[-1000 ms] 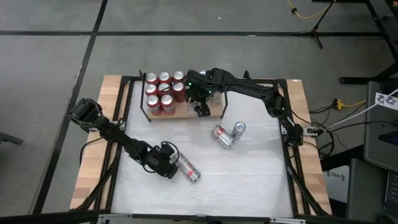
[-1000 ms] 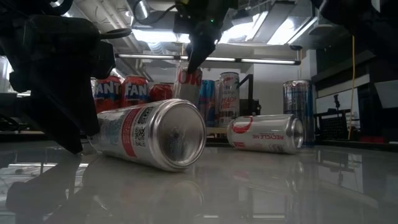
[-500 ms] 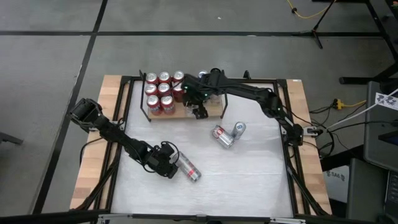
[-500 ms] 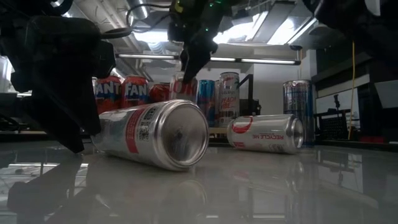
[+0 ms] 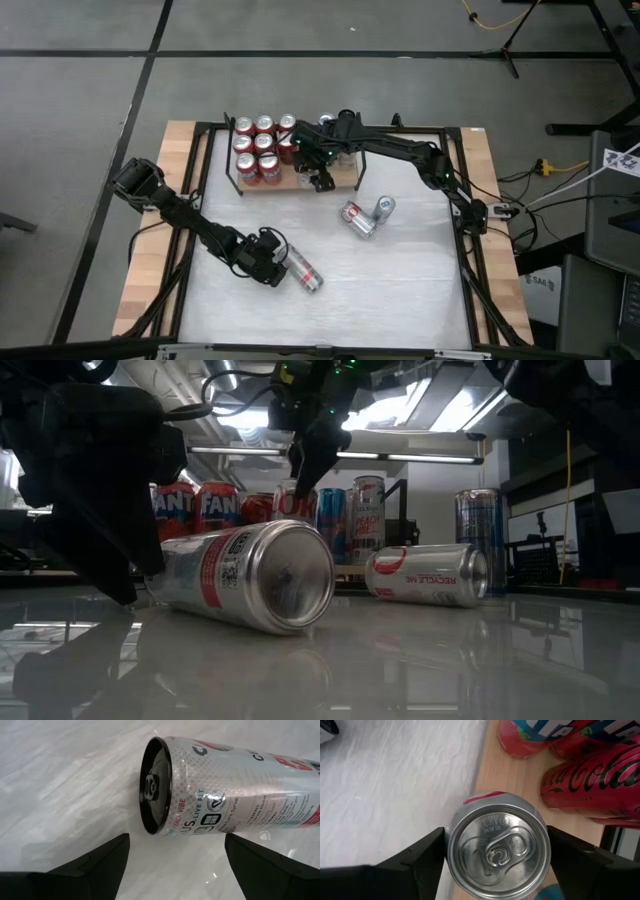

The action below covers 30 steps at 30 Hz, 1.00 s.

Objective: Place canned beverage on shelf
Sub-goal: Put the red silver soda can on the shelf

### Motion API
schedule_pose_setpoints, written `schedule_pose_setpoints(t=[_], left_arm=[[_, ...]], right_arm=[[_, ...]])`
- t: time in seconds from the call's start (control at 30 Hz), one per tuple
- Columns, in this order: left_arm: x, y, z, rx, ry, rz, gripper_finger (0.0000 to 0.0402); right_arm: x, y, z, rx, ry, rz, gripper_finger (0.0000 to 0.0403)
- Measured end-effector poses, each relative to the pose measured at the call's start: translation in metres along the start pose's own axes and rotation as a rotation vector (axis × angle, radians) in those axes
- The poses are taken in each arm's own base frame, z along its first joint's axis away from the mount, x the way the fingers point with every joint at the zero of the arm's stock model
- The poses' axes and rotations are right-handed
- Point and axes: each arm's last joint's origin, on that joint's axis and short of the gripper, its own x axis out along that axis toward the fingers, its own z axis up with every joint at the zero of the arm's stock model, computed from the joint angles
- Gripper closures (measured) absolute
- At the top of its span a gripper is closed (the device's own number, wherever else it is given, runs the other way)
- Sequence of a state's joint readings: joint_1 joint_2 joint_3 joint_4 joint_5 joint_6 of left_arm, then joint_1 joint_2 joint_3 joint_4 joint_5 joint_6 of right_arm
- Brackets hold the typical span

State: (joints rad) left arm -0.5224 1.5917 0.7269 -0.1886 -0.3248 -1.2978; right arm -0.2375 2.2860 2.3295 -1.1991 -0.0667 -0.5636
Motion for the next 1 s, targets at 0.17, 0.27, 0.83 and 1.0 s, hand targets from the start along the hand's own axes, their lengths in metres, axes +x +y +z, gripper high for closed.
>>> schedule_pose_setpoints(t=[0.17, 0.27, 0.83, 1.0], left_arm=[[0.0000, 0.0000, 0.0000, 0.000, 0.000, 0.000, 0.0081], [0.0000, 0.0000, 0.0000, 0.000, 0.000, 0.000, 0.0081], [0.0000, 0.0000, 0.0000, 0.000, 0.000, 0.000, 0.0081], [0.0000, 0.0000, 0.0001, 0.000, -0.003, 0.001, 0.0081]], right_arm=[[0.0002, -0.0001, -0.0001, -0.002, 0.003, -0.004, 0.0098], [0.0005, -0.0003, -0.0003, -0.002, 0.009, -0.011, 0.0086], [0.0023, -0.0028, 0.0007, -0.007, 0.024, -0.073, 0.0066], [0.0020, -0.0049, -0.0005, -0.006, 0.072, -0.150, 0.0066]])
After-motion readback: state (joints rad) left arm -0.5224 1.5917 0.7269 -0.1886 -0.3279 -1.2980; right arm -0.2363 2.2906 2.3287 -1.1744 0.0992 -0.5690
